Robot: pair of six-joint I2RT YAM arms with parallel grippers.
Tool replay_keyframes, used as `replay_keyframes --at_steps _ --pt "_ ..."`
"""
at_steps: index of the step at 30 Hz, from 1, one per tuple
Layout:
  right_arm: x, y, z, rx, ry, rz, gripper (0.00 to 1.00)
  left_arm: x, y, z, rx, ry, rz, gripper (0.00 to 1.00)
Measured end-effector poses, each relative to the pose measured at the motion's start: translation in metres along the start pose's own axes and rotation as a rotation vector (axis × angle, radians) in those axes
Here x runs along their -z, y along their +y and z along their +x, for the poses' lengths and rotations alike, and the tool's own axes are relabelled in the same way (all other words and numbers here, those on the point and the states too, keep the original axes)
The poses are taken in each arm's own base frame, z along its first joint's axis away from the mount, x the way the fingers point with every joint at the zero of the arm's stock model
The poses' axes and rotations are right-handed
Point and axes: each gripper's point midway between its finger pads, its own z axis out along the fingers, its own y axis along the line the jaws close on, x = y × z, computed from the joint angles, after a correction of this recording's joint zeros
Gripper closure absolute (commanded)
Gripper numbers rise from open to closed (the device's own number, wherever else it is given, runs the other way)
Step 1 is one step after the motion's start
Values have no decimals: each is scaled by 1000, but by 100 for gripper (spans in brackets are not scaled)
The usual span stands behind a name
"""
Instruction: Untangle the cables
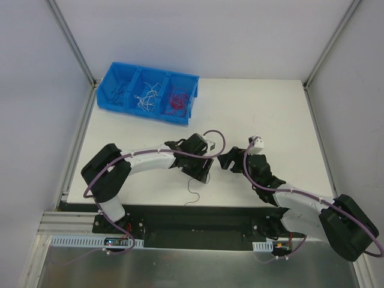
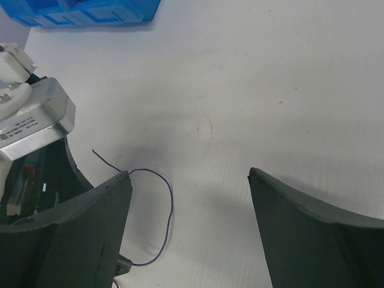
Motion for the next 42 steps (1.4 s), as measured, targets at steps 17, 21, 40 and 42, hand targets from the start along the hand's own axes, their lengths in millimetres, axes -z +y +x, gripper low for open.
replay_keyframes --at_steps 17,21,40,42 --pt "0 -2 0 -31 2 -12 18 3 -1 9 42 -21 18 77" --pt "0 -1 0 -33 -1 -18 18 16 -7 1 23 -71 40 43" --pt "16 -13 -1 -62 -63 -19 18 4 -25 18 -320 62 201 40" --pt "21 -17 -5 -71 -97 -14 18 -3 -20 25 -338 94 181 45"
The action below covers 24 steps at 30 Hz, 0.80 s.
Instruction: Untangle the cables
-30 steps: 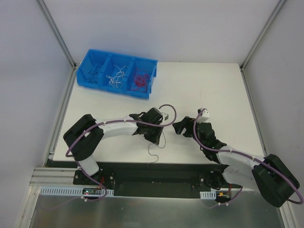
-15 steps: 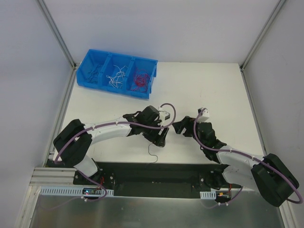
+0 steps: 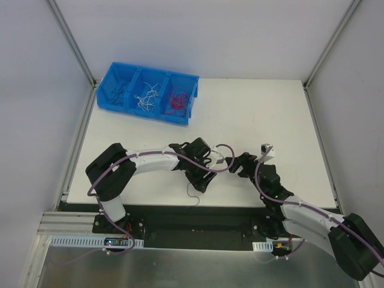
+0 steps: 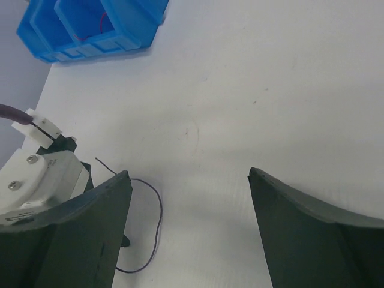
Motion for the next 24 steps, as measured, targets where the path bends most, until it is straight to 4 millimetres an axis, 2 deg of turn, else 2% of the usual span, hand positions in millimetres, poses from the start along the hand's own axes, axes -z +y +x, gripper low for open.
replay_keyframes --at_steps 3,7,8,13,16,19,22,24 --pt "6 -4 -8 -12 -52 6 18 -5 5 4 -34 23 -46 61" --pt "9 -4 -19 -23 -102 9 18 -8 6 7 -86 36 -110 94" --pt "9 -4 -20 -25 -106 11 19 -9 8 8 -95 39 -131 99" --pt "7 -9 -15 -21 -89 30 19 1 27 3 -119 17 -276 100" --pt "7 -10 -14 -20 -85 34 19 24 43 -10 -135 -41 -397 100" --pt "7 -10 -14 -23 -84 35 19 64 64 -29 -116 -141 -541 100" --pt "7 -10 -13 -23 -83 36 19 116 105 -44 4 -251 -711 100" --pt "7 -11 -13 -22 -81 37 19 161 147 -50 156 -338 -842 100"
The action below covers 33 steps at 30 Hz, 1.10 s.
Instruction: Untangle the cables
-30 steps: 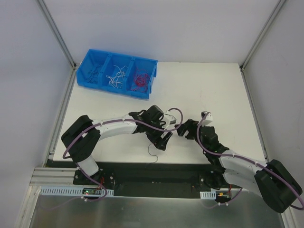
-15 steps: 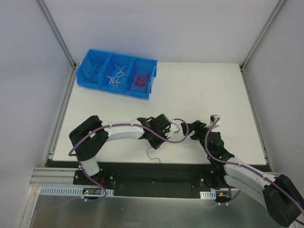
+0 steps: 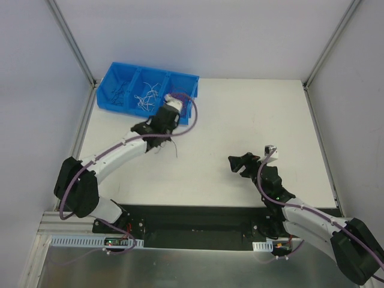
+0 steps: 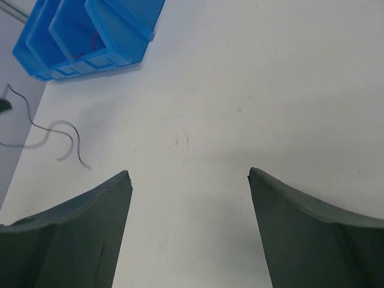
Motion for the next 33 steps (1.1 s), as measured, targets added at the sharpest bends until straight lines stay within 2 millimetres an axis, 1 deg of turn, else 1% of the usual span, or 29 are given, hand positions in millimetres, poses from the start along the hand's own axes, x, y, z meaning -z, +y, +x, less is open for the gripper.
replay_keyframes --at_steps 2,4,5,7,9,11,13,15,19,22,25,27,31,33 --pt "0 -1 1 1 4 3 19 -4 64 -19 161 -35 -160 100" --pt "0 -2 2 2 7 7 19 -1 127 -33 298 -86 -322 100" --pt "0 -2 2 1 8 8 19 2 149 -38 338 -106 -383 100" --pt "-1 -3 2 0 7 10 19 10 197 -53 420 -172 -514 100" --pt "-1 -3 2 -1 7 12 19 14 235 -71 465 -241 -624 100" --pt "-1 -4 2 -1 9 15 19 13 266 -85 488 -290 -702 100" --pt "-1 -6 3 1 13 20 19 6 296 -95 494 -326 -777 100" --pt "-2 -7 5 2 19 26 19 -6 321 -102 483 -344 -845 100" --pt "-3 -13 8 3 32 43 18 -35 363 -112 414 -367 -978 100" --pt "-4 -16 8 -3 37 54 18 -58 381 -123 329 -391 -1072 100" --pt "-6 -18 9 -13 45 64 18 -82 387 -124 257 -384 -1112 100" --pt "-8 -20 8 -18 51 73 18 -97 387 -120 231 -363 -1114 100" --pt "-11 -22 11 -30 76 81 18 -123 383 -110 214 -326 -1058 100" --pt "-12 -23 13 -38 87 82 18 -132 382 -112 223 -322 -1011 100"
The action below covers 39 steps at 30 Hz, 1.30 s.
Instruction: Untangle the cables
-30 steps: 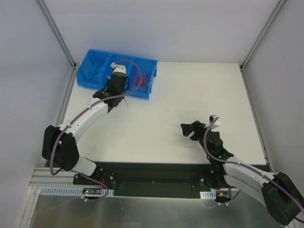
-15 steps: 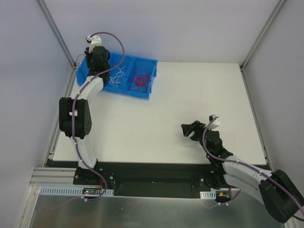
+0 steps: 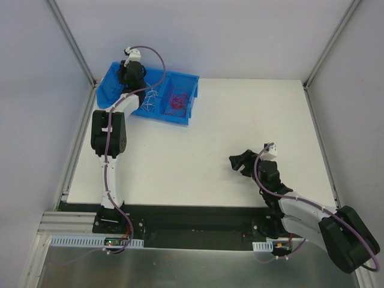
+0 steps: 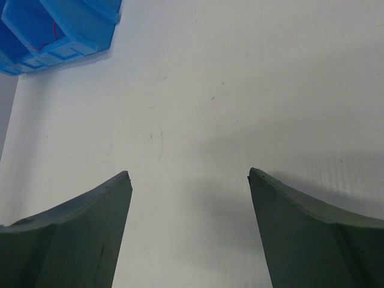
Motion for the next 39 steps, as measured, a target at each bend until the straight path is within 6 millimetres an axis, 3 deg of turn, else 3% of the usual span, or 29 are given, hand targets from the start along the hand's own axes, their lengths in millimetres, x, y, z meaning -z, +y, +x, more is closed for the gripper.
replay_keyframes --at_steps 4,7,11,14,18,23,29,37,38,39 --pt "-1 0 2 -11 16 -2 18 -9 -10 4 65 36 95 100" --pt "-1 0 2 -16 20 -7 18 -15 -9 20 115 93 135 100" --pt "-2 1 4 -20 30 -12 18 -21 5 50 144 175 140 100" --pt "-2 1 6 -20 42 -13 18 -21 22 61 152 207 115 100" --pt "-2 1 8 -22 50 -16 18 -24 43 52 173 198 83 100" --pt "-3 3 7 -24 50 -20 18 -24 46 35 203 171 87 100" --pt "-3 2 9 -24 55 -17 18 -20 28 39 251 191 165 100" --pt "-6 3 8 -28 60 -18 18 -3 -22 30 322 183 456 99" --pt "-6 4 7 -29 58 -21 18 0 -27 30 324 187 488 88" --pt "-6 5 6 -30 58 -25 18 2 -31 31 324 193 512 66"
